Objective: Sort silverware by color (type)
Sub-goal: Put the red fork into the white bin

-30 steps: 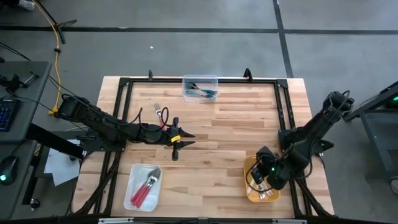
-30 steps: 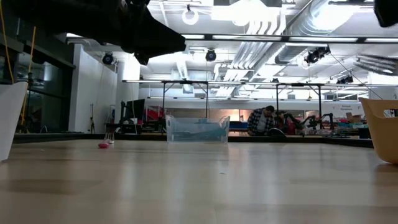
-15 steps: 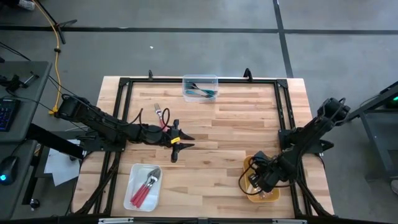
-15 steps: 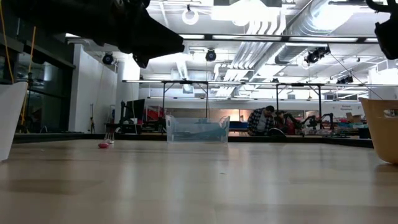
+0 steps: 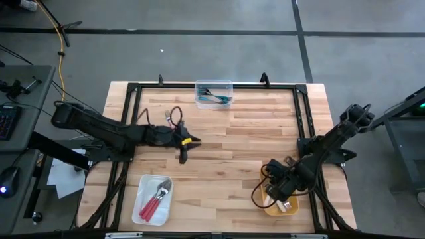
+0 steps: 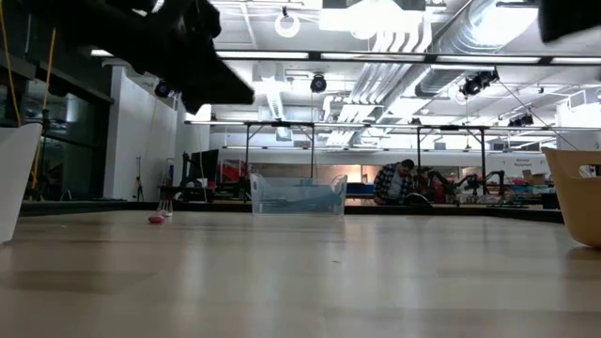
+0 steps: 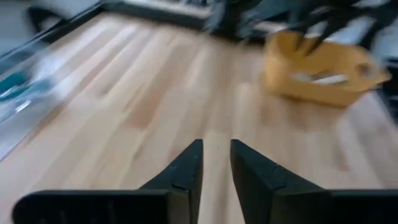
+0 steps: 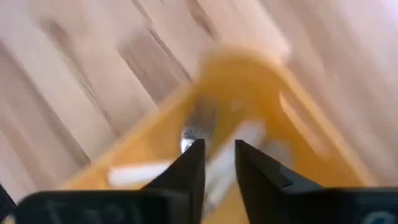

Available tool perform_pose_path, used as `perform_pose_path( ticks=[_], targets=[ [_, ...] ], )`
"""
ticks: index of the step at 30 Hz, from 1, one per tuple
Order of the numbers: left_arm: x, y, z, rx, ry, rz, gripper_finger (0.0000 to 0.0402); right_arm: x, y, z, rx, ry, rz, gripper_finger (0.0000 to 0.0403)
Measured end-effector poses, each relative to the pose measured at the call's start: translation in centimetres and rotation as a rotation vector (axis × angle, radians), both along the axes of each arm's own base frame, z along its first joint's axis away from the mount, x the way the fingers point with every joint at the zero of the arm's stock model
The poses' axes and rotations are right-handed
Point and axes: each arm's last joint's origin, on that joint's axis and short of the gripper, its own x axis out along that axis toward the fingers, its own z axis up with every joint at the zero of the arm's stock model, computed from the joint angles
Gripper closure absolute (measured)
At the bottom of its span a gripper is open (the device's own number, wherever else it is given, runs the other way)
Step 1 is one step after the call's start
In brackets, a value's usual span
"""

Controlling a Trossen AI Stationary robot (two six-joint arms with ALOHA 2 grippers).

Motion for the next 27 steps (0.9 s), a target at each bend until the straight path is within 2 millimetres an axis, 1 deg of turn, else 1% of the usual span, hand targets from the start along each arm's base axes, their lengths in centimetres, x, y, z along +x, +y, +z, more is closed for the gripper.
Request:
perform_pose_path(
  ticks=[3,5,7,10,15,18,21,24,27],
  targets=[
    [-1.3,1.9,0.3,-0.030,0.079,0.085,0.0352,0.8,0.0,1.1,-0.088,-0.092,0.088,0.0357],
    [-2.4,3.2,0.2,-0.057,0.157,0.133,0.0370,1.2,-0.3,1.2,-0.140,-0.121,0.139,0.0387],
    [-3.5,4.5,0.1,-0.087,0.225,0.177,0.0387,1.8,-0.6,1.0,-0.167,-0.151,0.201,0.0397],
    [-4.9,6.6,-0.2,-0.145,0.314,0.239,0.0399,2.7,-1.6,0.2,-0.189,-0.156,0.269,0.0393],
    [-6.4,10.2,0.6,-0.221,0.464,0.315,0.0401,5.0,-3.5,-1.0,-0.186,-0.261,0.383,0.0399],
    [-7.3,12.1,1.1,-0.240,0.550,0.335,0.0401,6.4,-4.5,-0.9,-0.186,-0.347,0.453,0.0401],
    [-8.2,13.8,1.3,-0.271,0.611,0.401,0.0397,7.4,-5.3,-0.5,-0.210,-0.407,0.506,0.0401],
    [-9.2,15.1,0.9,-0.340,0.678,0.479,0.0378,8.0,-5.8,-0.3,-0.232,-0.438,0.544,0.0402],
    [-9.9,16.1,0.1,-0.398,0.725,0.537,0.0348,8.2,-6.0,-0.2,-0.233,-0.449,0.560,0.0402]
  ],
)
